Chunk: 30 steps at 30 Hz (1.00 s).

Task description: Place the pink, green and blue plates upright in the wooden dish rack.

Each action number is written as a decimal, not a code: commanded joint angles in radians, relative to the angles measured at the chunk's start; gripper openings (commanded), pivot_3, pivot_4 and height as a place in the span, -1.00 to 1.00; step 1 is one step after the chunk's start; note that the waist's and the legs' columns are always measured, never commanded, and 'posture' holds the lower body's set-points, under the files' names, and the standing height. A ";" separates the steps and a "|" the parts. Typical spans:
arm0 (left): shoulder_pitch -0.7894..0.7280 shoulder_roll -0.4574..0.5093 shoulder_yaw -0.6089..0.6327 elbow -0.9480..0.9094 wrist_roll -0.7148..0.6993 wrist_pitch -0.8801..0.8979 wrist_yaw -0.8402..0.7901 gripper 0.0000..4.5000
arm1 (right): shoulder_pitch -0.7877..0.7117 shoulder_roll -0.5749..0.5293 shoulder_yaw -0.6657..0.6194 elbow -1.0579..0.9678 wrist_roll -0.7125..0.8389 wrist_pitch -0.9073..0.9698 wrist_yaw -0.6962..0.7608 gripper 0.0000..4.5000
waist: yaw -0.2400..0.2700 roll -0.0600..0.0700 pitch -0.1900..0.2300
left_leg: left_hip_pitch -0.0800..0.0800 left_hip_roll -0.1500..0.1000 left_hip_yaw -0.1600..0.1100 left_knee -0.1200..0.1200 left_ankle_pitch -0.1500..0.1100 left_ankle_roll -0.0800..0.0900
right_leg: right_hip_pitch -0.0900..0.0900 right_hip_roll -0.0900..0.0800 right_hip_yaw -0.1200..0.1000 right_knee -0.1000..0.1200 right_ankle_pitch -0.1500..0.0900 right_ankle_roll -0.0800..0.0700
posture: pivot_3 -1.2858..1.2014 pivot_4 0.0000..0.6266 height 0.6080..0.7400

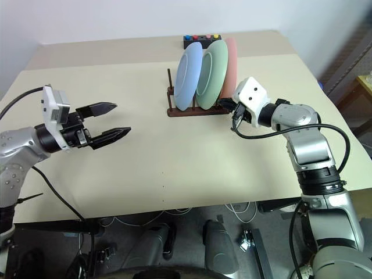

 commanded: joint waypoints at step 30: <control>0.035 0.005 0.050 -0.069 -0.024 0.015 0.016 1.00 | -0.232 0.103 0.057 0.225 -0.233 -0.364 -0.102 -0.99 | 0.013 0.000 0.000 | 0.000 0.000 0.000 0.000 0.000 0.000 | 0.000 0.001 0.000 0.000 0.000 0.000 | 0.03 -0.52 1.00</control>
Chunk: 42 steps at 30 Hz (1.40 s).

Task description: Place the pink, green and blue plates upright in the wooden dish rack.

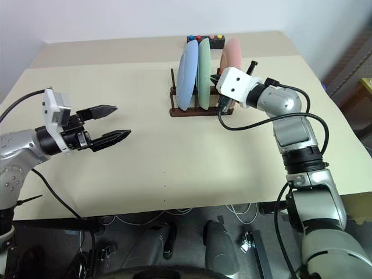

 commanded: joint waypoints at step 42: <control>0.007 0.002 0.045 -0.047 -0.033 -0.003 0.028 1.00 | -0.157 -0.080 -0.065 0.264 -0.134 -0.087 -0.281 -0.99 | -0.003 0.000 0.000 | 0.000 0.000 0.001 0.000 0.000 0.000 | -0.001 0.001 0.002 0.001 0.000 0.000 | 0.03 -0.52 1.00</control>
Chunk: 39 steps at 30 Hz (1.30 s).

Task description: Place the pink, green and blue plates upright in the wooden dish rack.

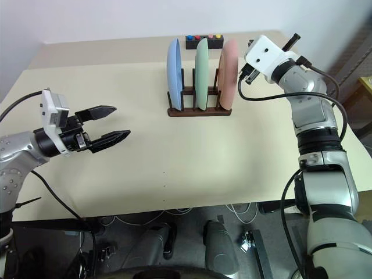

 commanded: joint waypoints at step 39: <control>-0.016 0.002 0.057 -0.015 -0.032 -0.009 0.026 1.00 | -0.016 0.013 -0.019 -0.050 0.029 -0.022 0.023 -0.99 | 0.000 0.000 0.000 | 0.000 0.000 0.000 0.000 0.000 0.000 | 0.000 0.000 0.000 0.000 0.000 0.000 | 0.03 -0.52 1.00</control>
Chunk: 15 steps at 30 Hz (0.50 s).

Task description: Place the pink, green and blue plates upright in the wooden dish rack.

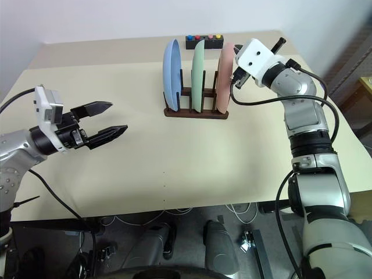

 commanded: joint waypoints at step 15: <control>-0.049 0.048 0.052 0.070 0.017 -0.018 -0.035 1.00 | -0.025 0.087 -0.373 -0.300 0.817 0.659 0.335 0.68 | 0.002 0.000 0.000 | 0.000 0.001 -0.001 0.000 0.000 0.000 | 0.000 0.000 0.000 0.000 0.000 0.000 | 0.03 -0.52 1.00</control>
